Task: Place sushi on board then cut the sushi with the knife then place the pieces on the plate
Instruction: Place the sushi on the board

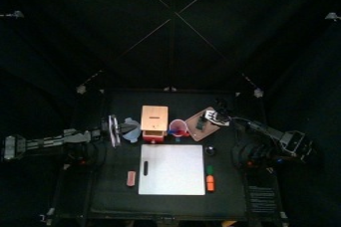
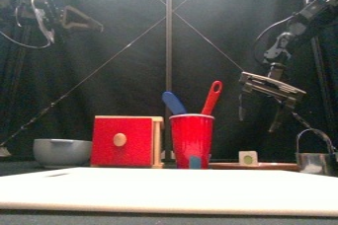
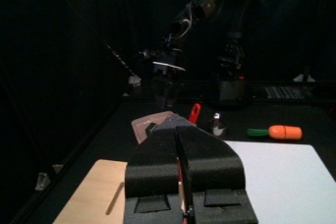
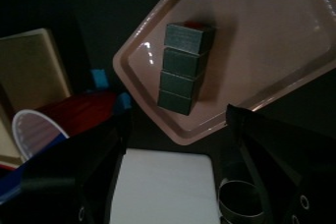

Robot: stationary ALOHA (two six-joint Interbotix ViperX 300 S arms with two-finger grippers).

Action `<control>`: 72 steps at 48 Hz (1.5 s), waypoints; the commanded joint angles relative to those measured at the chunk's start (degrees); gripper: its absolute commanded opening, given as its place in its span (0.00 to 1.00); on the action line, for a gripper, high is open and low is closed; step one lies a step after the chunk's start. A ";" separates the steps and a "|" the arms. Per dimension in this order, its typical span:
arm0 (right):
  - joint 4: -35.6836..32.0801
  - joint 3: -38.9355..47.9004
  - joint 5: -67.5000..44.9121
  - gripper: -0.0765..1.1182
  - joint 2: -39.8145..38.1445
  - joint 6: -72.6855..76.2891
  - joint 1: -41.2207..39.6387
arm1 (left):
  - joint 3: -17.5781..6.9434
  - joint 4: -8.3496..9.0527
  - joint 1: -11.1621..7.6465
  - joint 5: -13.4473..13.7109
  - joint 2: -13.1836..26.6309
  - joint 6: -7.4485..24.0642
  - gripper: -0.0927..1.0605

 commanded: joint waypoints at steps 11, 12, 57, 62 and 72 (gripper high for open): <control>-5.01 -7.21 0.97 0.93 8.26 6.15 1.32 | -0.62 0.18 0.62 -0.44 0.26 0.00 0.16; -5.54 -7.29 0.97 0.93 8.61 6.86 1.41 | -0.62 0.18 0.62 -0.53 0.26 0.00 0.16; -16.87 -10.46 3.25 0.79 20.48 18.46 6.24 | 0.97 0.18 0.62 -0.53 0.26 0.00 0.16; -17.14 -10.55 3.25 0.68 21.18 18.46 6.24 | 1.05 0.09 0.62 -0.44 0.26 0.00 0.16; -17.14 -10.55 4.04 0.56 20.30 17.67 6.24 | 1.14 0.09 0.62 -0.53 0.00 0.00 0.16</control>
